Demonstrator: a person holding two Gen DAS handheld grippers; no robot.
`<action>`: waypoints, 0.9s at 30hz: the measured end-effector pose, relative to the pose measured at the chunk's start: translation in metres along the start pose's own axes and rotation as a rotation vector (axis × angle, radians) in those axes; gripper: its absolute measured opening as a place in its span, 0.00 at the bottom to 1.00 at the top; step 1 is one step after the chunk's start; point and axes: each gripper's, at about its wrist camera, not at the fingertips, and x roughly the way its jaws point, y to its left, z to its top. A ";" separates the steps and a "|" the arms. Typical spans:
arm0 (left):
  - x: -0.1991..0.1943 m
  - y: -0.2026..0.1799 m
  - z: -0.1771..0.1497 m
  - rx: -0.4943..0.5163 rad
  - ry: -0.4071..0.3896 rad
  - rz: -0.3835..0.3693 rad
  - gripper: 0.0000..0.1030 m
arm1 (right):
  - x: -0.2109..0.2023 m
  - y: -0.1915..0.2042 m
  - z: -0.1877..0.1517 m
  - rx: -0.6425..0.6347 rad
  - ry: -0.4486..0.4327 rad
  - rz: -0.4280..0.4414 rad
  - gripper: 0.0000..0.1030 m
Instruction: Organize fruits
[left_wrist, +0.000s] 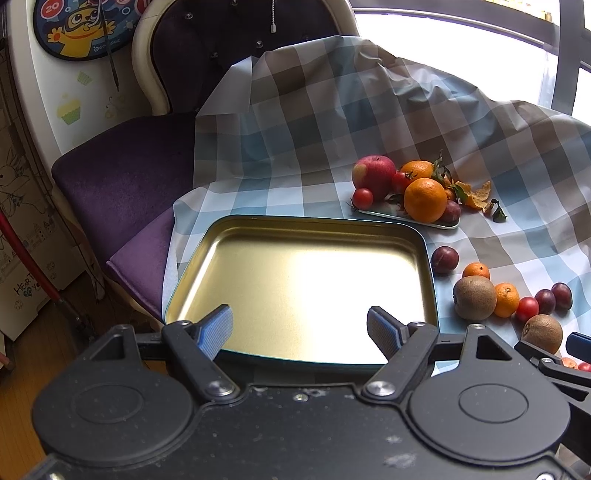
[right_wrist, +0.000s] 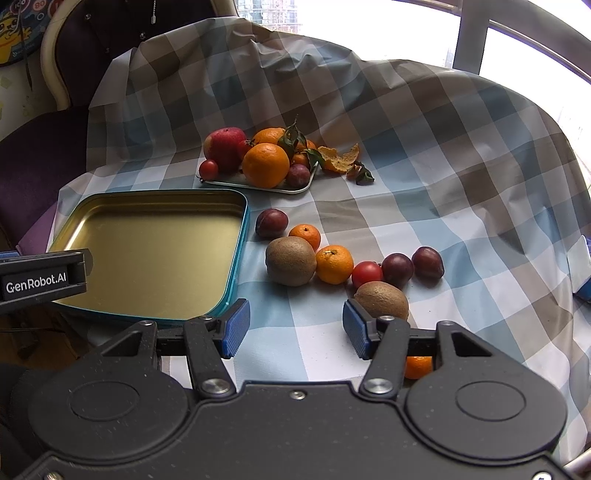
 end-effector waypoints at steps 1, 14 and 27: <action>0.000 0.000 0.000 0.001 0.000 0.000 0.81 | 0.000 0.000 0.000 0.000 0.000 0.000 0.58; 0.000 0.000 0.002 0.000 0.003 -0.002 0.81 | 0.000 0.001 0.000 -0.002 0.001 -0.004 0.58; 0.000 0.001 0.002 -0.002 0.005 -0.002 0.81 | 0.000 0.001 -0.001 -0.003 0.002 -0.005 0.58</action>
